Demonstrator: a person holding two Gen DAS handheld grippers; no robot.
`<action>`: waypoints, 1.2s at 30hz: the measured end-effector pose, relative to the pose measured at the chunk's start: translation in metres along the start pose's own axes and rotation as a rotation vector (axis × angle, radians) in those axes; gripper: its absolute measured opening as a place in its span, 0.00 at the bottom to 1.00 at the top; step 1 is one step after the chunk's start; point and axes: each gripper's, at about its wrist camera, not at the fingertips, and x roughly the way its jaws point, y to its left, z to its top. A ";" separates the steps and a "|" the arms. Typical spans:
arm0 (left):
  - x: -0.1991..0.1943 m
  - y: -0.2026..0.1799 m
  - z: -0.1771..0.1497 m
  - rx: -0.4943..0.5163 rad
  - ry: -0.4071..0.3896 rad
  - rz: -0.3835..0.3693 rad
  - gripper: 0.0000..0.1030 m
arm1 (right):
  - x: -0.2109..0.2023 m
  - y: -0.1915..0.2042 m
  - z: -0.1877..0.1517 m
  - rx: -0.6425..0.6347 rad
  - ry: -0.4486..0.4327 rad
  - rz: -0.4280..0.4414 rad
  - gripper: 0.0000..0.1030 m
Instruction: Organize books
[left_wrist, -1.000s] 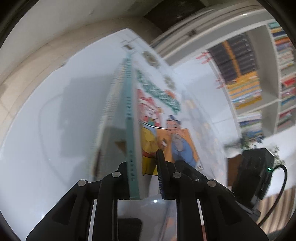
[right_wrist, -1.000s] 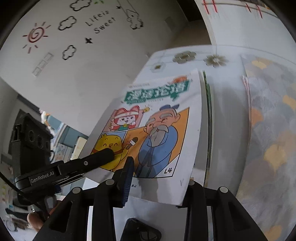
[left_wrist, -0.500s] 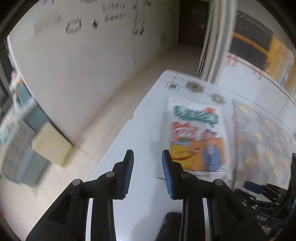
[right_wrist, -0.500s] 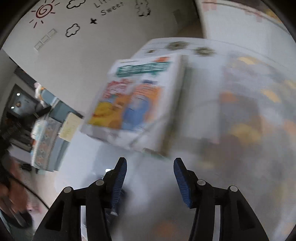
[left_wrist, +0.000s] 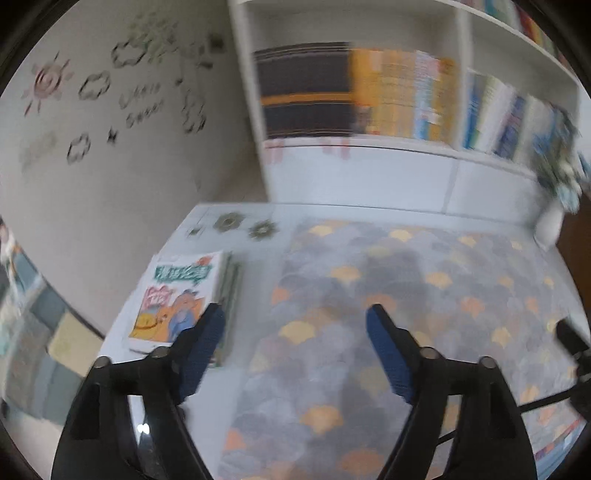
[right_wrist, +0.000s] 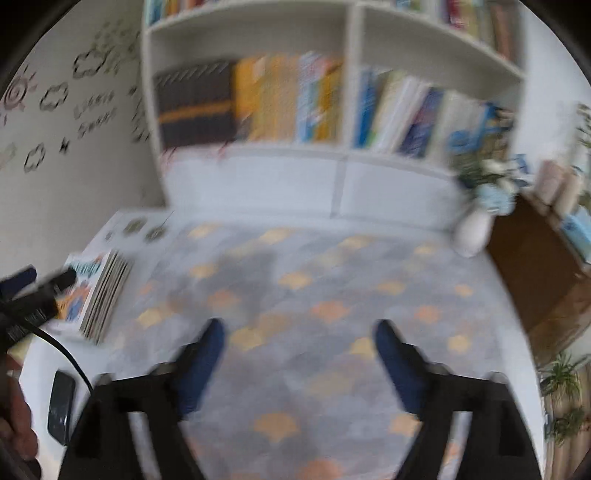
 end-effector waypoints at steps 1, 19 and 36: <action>-0.002 -0.016 -0.003 0.008 0.011 -0.015 0.85 | -0.008 -0.017 -0.001 0.024 -0.011 -0.002 0.85; -0.042 -0.157 -0.014 0.059 0.056 -0.109 0.85 | -0.039 -0.140 -0.011 0.141 -0.067 -0.066 0.85; -0.028 -0.170 -0.008 0.061 0.086 -0.102 0.85 | -0.019 -0.138 -0.006 0.116 -0.032 -0.028 0.85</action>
